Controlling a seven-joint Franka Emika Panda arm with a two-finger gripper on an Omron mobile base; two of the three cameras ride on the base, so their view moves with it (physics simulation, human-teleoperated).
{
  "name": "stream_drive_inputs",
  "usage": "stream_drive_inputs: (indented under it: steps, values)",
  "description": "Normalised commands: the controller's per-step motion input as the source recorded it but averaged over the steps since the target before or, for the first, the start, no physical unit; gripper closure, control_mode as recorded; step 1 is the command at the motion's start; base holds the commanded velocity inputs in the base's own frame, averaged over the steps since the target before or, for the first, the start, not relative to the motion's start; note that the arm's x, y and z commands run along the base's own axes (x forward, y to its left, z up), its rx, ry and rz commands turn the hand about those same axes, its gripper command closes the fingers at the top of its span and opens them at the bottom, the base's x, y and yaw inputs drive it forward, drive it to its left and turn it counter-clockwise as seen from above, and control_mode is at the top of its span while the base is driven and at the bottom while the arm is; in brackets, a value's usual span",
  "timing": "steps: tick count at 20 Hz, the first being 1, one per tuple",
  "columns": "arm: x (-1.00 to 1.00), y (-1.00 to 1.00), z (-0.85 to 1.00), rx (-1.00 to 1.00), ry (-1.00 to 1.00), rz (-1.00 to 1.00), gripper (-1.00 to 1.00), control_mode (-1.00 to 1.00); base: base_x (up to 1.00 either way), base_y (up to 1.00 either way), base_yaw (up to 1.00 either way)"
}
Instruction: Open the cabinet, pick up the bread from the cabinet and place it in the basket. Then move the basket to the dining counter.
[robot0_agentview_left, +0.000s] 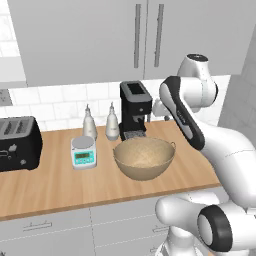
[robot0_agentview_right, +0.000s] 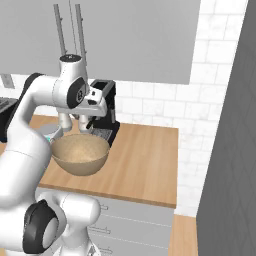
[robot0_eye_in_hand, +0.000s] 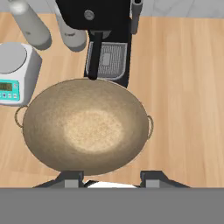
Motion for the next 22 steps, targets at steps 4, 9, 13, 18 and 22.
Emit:
stream_drive_inputs:
  steps: [4,9,13,18,22]
  values:
    - [-0.28,0.0,0.0,0.0,0.0,0.01,-1.0,-1.0,0.0,0.0,0.0]
    - [-0.71,0.01,0.11,0.03,-0.3,0.0,-1.0,-1.0,0.0,0.0,0.0]
    - [-0.32,0.09,0.62,0.07,-0.4,0.0,-1.0,-1.0,0.0,0.0,0.0]
    - [-0.07,0.15,0.74,0.03,-0.24,-0.01,-1.0,-1.0,0.0,0.0,0.0]
    - [0.08,0.02,0.6,0.09,-0.06,-0.03,-1.0,-1.0,0.0,0.0,0.0]
